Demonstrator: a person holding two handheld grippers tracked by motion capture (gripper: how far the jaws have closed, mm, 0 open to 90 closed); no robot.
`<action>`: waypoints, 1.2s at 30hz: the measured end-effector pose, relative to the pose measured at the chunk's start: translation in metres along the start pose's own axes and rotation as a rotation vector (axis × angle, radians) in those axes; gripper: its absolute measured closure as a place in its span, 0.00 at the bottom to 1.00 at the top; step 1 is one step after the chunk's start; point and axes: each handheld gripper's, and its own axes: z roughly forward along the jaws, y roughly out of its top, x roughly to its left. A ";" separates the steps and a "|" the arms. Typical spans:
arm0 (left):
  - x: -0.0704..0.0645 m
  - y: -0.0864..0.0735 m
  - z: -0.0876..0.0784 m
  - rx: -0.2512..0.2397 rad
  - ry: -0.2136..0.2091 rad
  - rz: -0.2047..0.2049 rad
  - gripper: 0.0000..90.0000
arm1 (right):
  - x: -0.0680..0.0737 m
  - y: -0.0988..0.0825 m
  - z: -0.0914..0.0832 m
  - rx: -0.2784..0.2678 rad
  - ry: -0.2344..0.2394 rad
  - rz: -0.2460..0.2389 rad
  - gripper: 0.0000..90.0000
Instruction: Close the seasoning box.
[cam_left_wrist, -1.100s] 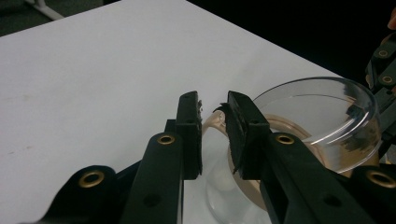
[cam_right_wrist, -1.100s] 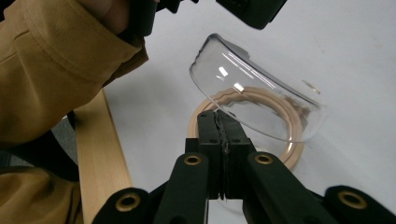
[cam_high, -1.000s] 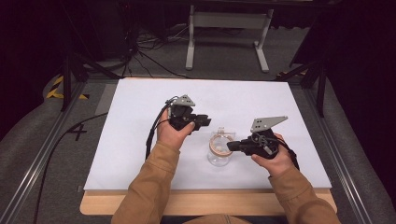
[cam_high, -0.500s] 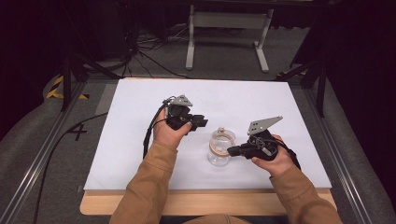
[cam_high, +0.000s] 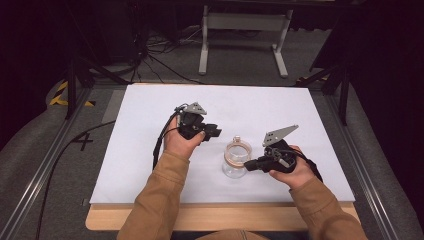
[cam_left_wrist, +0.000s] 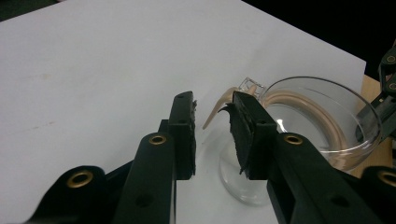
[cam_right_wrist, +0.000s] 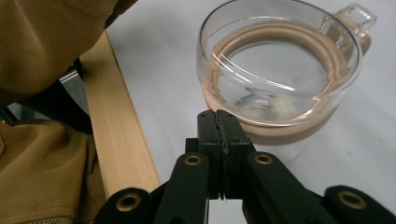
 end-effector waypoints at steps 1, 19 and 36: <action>0.000 0.000 0.000 0.004 0.001 0.003 0.78 | 0.000 0.000 0.001 0.012 0.005 0.004 0.99; 0.001 0.000 -0.002 -0.001 0.005 -0.005 0.76 | 0.003 0.000 0.000 0.031 0.015 -0.003 0.99; 0.005 -0.024 -0.039 -0.027 0.101 -0.037 0.70 | -0.020 0.016 -0.055 -0.223 -0.150 -0.045 0.67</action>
